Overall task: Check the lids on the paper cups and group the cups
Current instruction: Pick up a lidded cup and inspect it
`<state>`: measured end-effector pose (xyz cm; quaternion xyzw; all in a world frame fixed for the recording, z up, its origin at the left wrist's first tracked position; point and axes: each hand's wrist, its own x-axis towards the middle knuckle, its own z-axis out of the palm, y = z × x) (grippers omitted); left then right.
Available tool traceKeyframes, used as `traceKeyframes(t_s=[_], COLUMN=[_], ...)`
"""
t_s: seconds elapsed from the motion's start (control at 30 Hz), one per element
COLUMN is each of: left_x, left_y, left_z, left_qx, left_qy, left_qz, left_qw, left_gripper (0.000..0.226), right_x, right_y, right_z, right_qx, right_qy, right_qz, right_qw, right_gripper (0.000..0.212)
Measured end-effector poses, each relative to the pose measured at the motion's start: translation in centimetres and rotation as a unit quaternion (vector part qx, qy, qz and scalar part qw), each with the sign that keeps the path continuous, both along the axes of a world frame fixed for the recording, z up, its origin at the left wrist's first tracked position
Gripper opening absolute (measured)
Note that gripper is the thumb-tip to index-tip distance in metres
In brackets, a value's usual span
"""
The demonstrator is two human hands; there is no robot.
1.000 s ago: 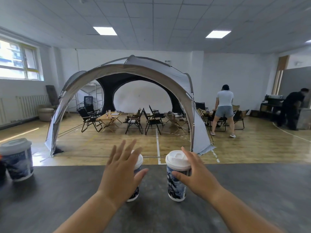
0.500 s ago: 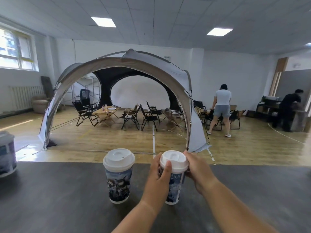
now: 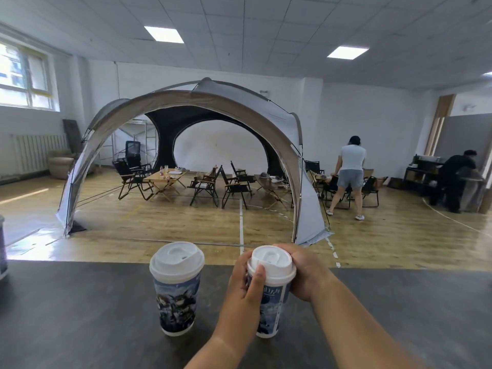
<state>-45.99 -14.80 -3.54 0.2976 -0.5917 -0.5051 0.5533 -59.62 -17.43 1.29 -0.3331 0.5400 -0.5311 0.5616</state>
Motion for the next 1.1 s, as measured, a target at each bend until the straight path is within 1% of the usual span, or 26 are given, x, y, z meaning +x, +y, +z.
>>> traceKeyframes(t_s=[0.07,0.17,0.2,0.3,0.4,0.53,0.67,0.77,0.83,1.0,1.1], left_x=[0.0,-0.2,-0.2,-0.1,-0.1,-0.2,-0.2,-0.3,-0.4,-0.3,-0.3], left_y=[-0.1,-0.2,-0.1,-0.3,-0.5,-0.6,-0.5,-0.4,-0.4,-0.2,0.3], left_z=[-0.1,-0.4,-0.5,-0.9,-1.2,-1.5,-1.2,-1.2,-1.3,-0.6,-0.4], left_qx=[0.000,0.003,0.005,0.004,0.001,0.000,0.002,0.001,-0.002,0.010,0.014], left_qy=[-0.001,-0.005,-0.009,-0.016,-0.022,-0.029,-0.026,-0.025,-0.027,-0.021,-0.027], left_qz=[-0.002,0.009,0.012,0.016,0.016,0.025,0.025,0.029,0.033,0.030,0.038], left_qw=[1.000,1.000,1.000,1.000,1.000,0.999,0.999,0.999,0.999,0.999,0.999], left_gripper=[0.021,0.019,0.019,0.028,0.038,0.035,0.047,0.043,0.041,0.035,0.024], right_x=[0.0,0.4,0.5,0.5,0.8,1.4,1.9,2.5,2.7,3.4,3.7], right_y=[0.1,0.3,0.4,0.8,1.7,2.4,3.2,4.0,4.3,5.6,5.9], right_z=[-0.6,-1.2,-1.2,-1.2,-1.4,-1.3,-1.8,-2.5,-2.3,-2.6,-3.1], right_qx=[-0.023,-0.047,-0.051,-0.067,-0.107,-0.129,-0.152,-0.179,-0.181,-0.185,-0.191], right_qy=[0.010,0.030,0.034,0.055,0.098,0.127,0.160,0.169,0.172,0.188,0.202], right_qz=[-0.035,-0.083,-0.090,-0.101,-0.109,-0.128,-0.158,-0.177,-0.178,-0.141,-0.133], right_qw=[0.999,0.995,0.994,0.991,0.983,0.975,0.963,0.953,0.952,0.954,0.951], right_gripper=[0.030,0.028,0.027,0.027,0.030,0.032,0.032,0.030,0.030,0.040,0.045])
